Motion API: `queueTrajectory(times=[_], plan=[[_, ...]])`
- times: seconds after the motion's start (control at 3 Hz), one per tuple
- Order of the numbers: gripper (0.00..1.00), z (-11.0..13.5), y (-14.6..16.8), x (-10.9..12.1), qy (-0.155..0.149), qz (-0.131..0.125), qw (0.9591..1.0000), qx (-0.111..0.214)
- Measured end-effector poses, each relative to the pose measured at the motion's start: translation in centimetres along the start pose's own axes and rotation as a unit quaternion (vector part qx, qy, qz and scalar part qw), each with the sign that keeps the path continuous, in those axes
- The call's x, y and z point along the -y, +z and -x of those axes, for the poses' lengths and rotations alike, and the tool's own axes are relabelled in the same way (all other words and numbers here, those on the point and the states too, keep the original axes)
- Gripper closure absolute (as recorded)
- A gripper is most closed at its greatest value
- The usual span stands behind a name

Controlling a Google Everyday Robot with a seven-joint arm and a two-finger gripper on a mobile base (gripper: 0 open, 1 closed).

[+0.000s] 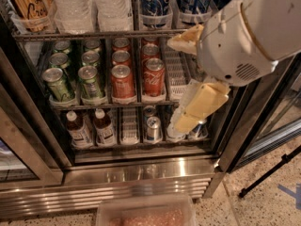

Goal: Pick water bottle from top shelf of fridge

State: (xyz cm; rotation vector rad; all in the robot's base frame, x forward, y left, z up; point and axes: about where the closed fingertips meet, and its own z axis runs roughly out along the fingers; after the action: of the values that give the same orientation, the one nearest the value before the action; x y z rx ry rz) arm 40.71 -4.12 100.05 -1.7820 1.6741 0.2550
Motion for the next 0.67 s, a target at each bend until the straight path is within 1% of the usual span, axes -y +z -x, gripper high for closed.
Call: queueTrajectory(times=[0.33, 0.67], plan=[[0.00, -2.2, 3.1, 0.3, 0.027, -0.029, 0.9965, 0.073], [0.00, -3.5, 6.1, 0.6, 0.048, -0.074, 0.9869, 0.135]])
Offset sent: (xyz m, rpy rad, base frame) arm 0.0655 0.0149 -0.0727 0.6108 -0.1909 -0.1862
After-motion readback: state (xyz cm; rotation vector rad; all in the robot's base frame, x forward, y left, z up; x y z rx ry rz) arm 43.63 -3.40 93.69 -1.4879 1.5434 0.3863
